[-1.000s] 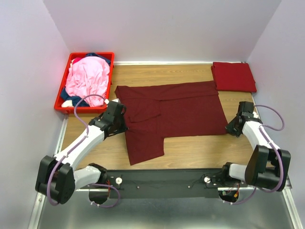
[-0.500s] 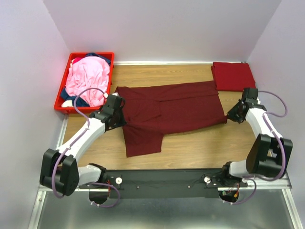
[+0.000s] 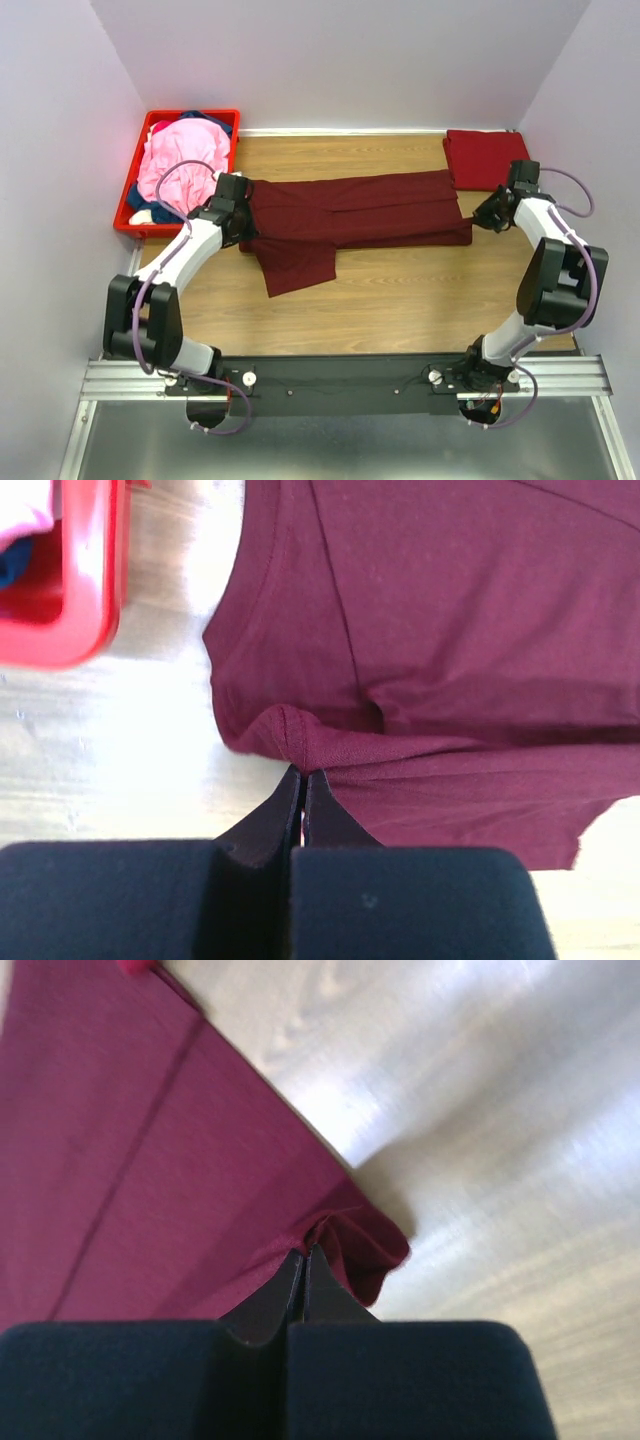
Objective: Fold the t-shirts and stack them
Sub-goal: Fold the tshirt
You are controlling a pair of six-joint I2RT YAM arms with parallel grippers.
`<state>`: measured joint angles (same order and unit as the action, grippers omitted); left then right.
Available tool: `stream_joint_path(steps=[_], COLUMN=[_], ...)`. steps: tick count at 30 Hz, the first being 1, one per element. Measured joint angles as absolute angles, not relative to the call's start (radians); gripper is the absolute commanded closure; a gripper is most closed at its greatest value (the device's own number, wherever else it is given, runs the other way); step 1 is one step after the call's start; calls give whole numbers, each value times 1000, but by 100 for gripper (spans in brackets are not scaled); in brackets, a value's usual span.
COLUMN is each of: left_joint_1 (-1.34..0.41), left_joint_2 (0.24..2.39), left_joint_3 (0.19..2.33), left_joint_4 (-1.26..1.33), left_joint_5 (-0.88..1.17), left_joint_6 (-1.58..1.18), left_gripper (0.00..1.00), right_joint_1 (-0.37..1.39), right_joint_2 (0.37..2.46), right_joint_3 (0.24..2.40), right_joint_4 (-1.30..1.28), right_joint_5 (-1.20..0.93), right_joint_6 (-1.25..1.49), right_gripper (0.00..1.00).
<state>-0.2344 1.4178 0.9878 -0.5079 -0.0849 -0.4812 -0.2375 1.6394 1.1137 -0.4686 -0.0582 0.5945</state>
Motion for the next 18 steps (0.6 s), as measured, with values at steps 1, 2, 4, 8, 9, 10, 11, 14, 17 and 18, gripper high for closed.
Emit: stream_joint_path(steps=[1, 2, 4, 8, 9, 10, 11, 14, 17, 18], left_joint_1=[-230, -228, -224, -219, -218, -216, -214, -210, -209, -208], left_joint_2=[1439, 1457, 1493, 1546, 1553, 1560, 1571, 1593, 1616, 1624], left_joint_3=[994, 1001, 1018, 1048, 1054, 1059, 1065, 1073, 1082, 1084], left_joint_4=[-501, -501, -496, -490, -488, -486, -483, -472, -466, -461], left_joint_5=[-84, -84, -83, -83, -83, -83, -83, -84, -84, -84], left_joint_6=[-474, -468, -457, -441, -439, -437, -434, -432, -430, -430], left_gripper=[100, 100, 100, 100, 100, 100, 100, 100, 100, 100], right_joint_1=[-237, -237, -237, -237, -237, -237, -237, -237, -237, -237], right_joint_2=[1651, 1665, 1689, 1733, 1747, 1758, 1766, 1799, 1827, 1842], right_joint_3=[1126, 1143, 1169, 1201, 1209, 1213, 1217, 1226, 1232, 1241], right_joint_4=[-467, -464, -458, -447, -445, -442, -442, -434, -429, -427], right_joint_5=[-63, -69, -80, -99, -102, -104, -104, -106, -110, -116], right_joint_6=[595, 595, 594, 588, 585, 583, 582, 575, 570, 566], right_gripper=[99, 99, 99, 99, 99, 99, 99, 99, 99, 99])
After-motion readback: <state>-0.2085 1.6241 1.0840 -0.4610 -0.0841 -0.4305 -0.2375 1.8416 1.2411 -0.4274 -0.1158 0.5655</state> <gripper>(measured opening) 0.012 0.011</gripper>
